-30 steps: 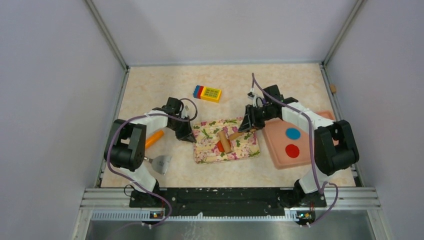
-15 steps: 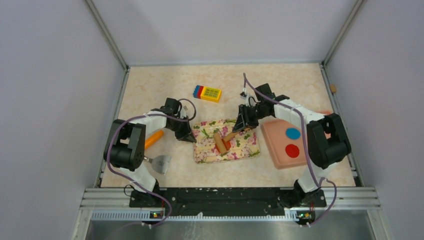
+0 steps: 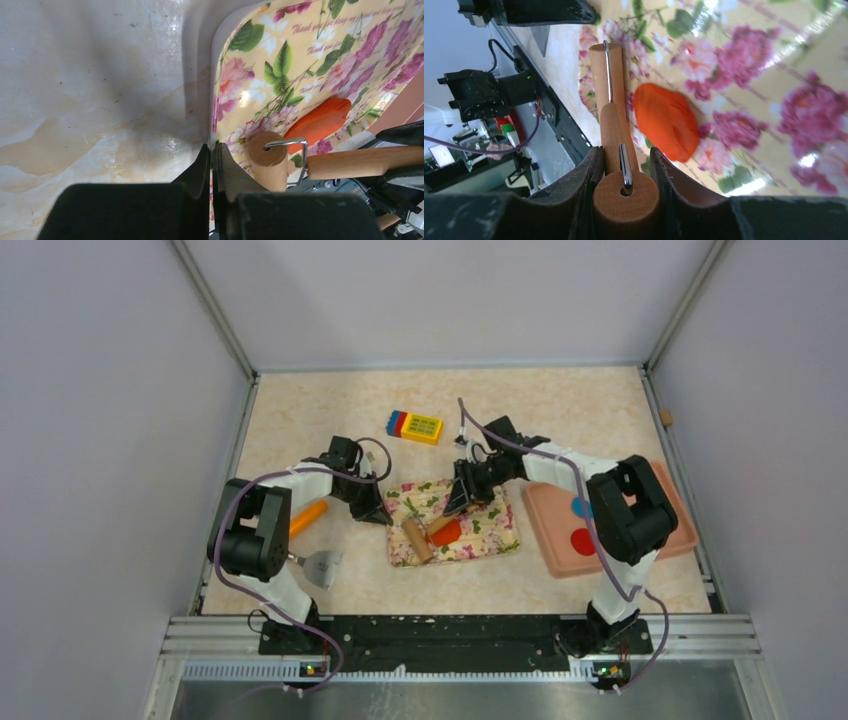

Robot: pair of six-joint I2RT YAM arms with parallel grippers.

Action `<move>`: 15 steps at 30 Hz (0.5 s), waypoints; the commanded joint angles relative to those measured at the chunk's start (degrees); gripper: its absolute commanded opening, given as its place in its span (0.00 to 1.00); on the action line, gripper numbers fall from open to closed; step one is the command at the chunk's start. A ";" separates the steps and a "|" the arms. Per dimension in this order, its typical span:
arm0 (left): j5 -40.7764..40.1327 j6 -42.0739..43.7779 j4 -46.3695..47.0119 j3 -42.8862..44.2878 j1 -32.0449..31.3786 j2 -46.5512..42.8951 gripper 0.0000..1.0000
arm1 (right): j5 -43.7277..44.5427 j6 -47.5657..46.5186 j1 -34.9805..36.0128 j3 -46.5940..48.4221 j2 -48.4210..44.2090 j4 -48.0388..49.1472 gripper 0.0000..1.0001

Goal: Roll out the dumpling wrappers from the dough

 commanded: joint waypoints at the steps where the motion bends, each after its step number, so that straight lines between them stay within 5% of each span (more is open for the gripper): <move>1: -3.20 -1.16 3.43 -1.27 0.18 1.76 0.00 | 11.95 -4.77 2.54 1.01 4.64 0.06 0.00; 9: -4.34 1.09 2.18 0.60 0.62 1.45 0.00 | -4.34 -7.69 0.47 13.25 -0.22 -2.27 0.00; 15: -4.41 2.00 2.30 1.23 0.62 1.16 0.00 | -4.50 -12.60 -3.63 16.16 -5.06 -9.98 0.00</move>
